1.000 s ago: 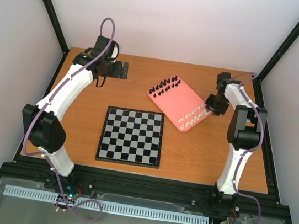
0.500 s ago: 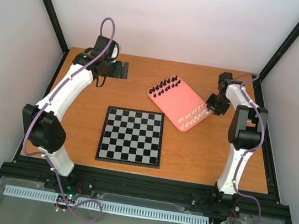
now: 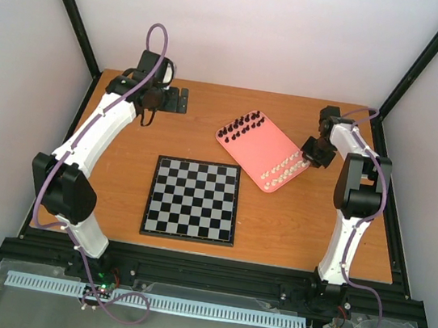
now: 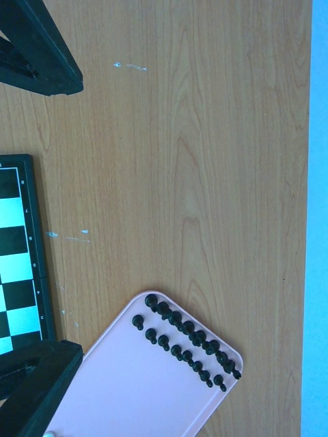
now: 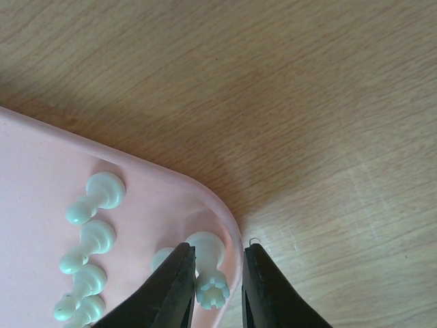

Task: Set up the chess pieces on the board
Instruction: Pick up the chess piece from the storage box.

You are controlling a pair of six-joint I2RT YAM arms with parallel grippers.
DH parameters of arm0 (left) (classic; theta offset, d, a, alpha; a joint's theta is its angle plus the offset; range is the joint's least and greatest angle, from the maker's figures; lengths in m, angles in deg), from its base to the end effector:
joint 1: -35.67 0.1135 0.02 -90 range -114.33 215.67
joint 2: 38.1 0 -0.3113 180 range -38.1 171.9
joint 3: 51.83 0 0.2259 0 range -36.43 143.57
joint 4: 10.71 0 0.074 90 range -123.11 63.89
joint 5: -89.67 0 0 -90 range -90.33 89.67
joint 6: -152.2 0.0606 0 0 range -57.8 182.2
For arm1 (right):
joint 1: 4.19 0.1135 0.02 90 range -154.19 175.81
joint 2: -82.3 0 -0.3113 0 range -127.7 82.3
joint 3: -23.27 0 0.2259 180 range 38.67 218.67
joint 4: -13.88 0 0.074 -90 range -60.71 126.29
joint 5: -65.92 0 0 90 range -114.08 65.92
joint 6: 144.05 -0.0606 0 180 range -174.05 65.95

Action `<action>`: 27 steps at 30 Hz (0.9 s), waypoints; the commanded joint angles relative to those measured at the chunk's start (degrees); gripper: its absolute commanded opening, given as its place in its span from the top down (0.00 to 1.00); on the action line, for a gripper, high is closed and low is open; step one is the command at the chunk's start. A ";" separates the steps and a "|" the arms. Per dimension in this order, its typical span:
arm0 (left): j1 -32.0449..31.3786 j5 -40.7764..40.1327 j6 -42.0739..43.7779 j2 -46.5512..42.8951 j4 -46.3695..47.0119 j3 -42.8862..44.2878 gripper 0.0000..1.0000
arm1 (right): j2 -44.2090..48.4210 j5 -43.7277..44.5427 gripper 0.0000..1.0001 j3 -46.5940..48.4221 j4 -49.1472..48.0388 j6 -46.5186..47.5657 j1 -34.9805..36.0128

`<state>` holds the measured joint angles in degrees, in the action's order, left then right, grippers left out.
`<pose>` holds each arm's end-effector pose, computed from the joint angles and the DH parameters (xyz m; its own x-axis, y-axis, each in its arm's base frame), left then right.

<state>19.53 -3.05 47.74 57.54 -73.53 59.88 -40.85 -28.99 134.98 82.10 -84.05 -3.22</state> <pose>0.3465 -0.0973 0.3878 -0.7390 -0.0458 -0.6721 0.0639 0.9884 -0.1376 0.4356 0.0126 0.1971 -0.8680 0.4835 -0.1133 0.4639 0.8708 0.1627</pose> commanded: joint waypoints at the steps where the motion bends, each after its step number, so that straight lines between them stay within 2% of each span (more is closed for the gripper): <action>1: -0.12 0.17 -0.17 1.11 -0.17 3.00 0.00 | -1.55 -0.42 0.76 1.58 -0.83 -1.02 -0.44; 5: -0.12 0.22 -0.33 1.14 -0.13 2.92 0.00 | -1.56 -0.28 0.77 1.54 -1.36 -1.11 -0.39; 9: -0.07 0.26 -0.31 1.37 -0.20 3.09 0.00 | -2.02 -0.54 0.87 2.36 -1.37 -1.18 -0.33; 12: -0.11 0.19 -0.31 1.53 -0.27 3.33 0.00 | -2.47 -0.70 0.90 2.91 -1.38 -1.12 -0.39; 20: -0.11 0.03 -0.13 2.07 -0.32 3.84 0.00 | -2.68 -2.65 0.92 4.68 -1.27 -0.35 -0.41; 27: -0.11 0.17 -0.34 2.41 -0.31 3.99 0.00 | 0.49 1.85 0.93 5.68 -1.09 1.15 -0.35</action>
<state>19.51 -3.07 47.74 59.37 -73.66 61.15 -42.80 -30.08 138.77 80.73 -84.05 -3.41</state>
